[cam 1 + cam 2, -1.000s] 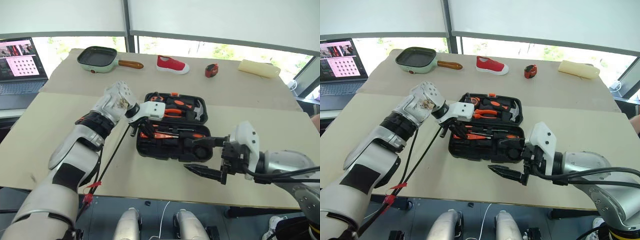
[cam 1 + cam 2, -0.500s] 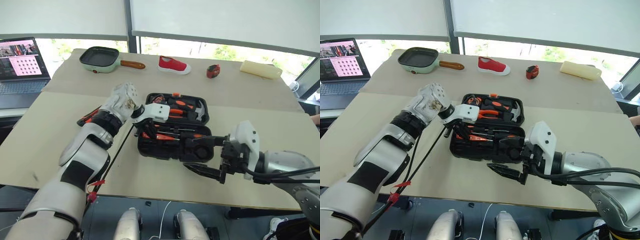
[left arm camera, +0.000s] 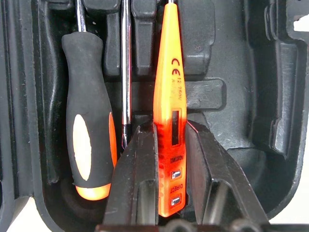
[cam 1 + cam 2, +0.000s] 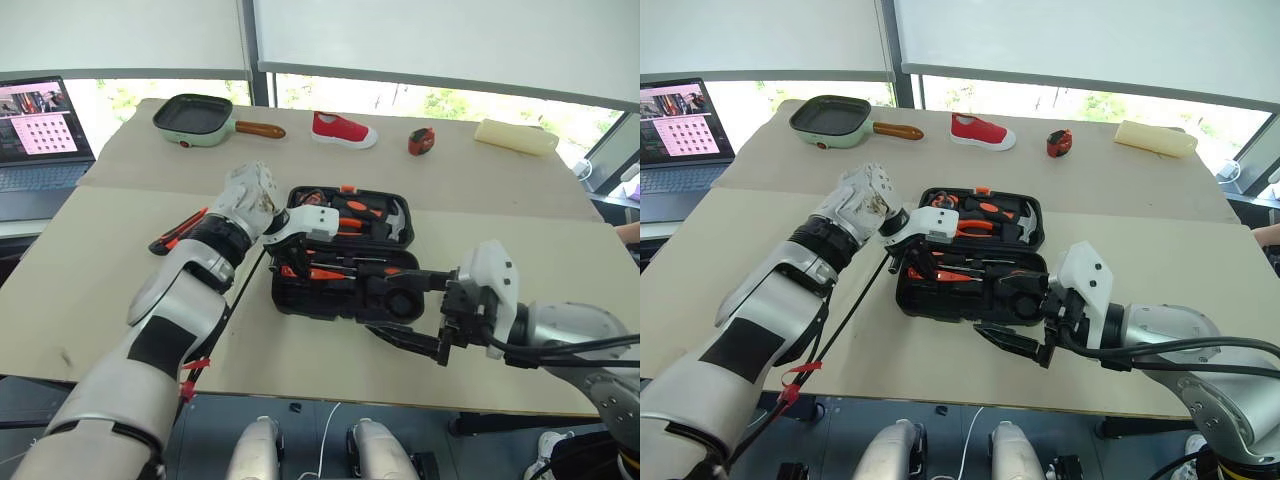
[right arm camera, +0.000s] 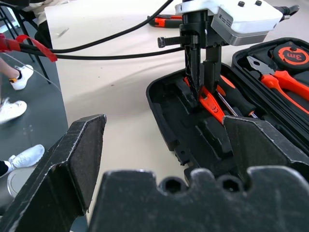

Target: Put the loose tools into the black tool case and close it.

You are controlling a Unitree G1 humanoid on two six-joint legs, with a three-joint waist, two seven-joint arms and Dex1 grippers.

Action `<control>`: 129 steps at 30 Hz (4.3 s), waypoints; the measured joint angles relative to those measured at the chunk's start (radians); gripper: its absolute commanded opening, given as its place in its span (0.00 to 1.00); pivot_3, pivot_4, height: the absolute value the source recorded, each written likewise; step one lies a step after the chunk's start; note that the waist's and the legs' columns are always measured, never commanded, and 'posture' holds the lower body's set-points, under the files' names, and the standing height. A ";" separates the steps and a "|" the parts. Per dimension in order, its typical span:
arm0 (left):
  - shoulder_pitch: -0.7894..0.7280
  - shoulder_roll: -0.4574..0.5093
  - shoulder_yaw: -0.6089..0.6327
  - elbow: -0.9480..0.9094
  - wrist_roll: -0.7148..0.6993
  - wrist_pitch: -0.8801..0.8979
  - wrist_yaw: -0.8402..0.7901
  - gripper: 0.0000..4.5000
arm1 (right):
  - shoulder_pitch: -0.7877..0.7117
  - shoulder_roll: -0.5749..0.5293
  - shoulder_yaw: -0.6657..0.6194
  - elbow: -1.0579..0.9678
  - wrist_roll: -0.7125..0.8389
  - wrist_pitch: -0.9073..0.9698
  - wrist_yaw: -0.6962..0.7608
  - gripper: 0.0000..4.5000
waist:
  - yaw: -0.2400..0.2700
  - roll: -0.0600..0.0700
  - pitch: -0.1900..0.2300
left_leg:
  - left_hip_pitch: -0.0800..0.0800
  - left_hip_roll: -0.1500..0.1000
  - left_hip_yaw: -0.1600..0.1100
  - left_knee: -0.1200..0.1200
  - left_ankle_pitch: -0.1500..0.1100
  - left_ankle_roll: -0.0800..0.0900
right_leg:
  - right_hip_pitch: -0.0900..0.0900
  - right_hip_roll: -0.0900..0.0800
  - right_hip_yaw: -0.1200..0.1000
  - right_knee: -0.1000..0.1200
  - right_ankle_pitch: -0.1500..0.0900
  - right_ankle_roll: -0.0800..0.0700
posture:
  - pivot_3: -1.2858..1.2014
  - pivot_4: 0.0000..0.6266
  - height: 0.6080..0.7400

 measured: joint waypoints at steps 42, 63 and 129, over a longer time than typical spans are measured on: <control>0.490 0.103 0.296 -0.481 -0.398 0.076 0.329 0.01 | 0.000 -0.010 0.022 0.052 -0.011 -0.003 0.027 1.00 | 0.007 0.001 0.000 | 0.000 0.000 0.000 0.006 0.000 0.000 | 0.003 -0.001 -0.002 0.001 0.000 0.001 | 0.52 0.24 1.00; 0.409 0.038 0.323 -0.347 -0.408 0.087 0.330 0.01 | -0.001 -0.005 0.029 0.059 -0.041 -0.003 0.023 1.00 | 0.009 0.001 0.000 | -0.001 0.000 0.000 0.006 0.000 0.001 | 0.002 -0.001 -0.002 0.001 0.000 0.001 | 0.52 0.24 1.00; 0.327 0.478 0.570 0.116 -0.234 -0.125 0.597 0.99 | -0.166 0.089 0.121 0.139 -0.157 -0.065 0.112 1.00 | 0.014 -0.001 0.000 | 0.000 0.002 0.007 -0.001 0.000 -0.001 | -0.001 -0.001 -0.003 0.000 0.001 -0.001 | 0.52 0.24 1.00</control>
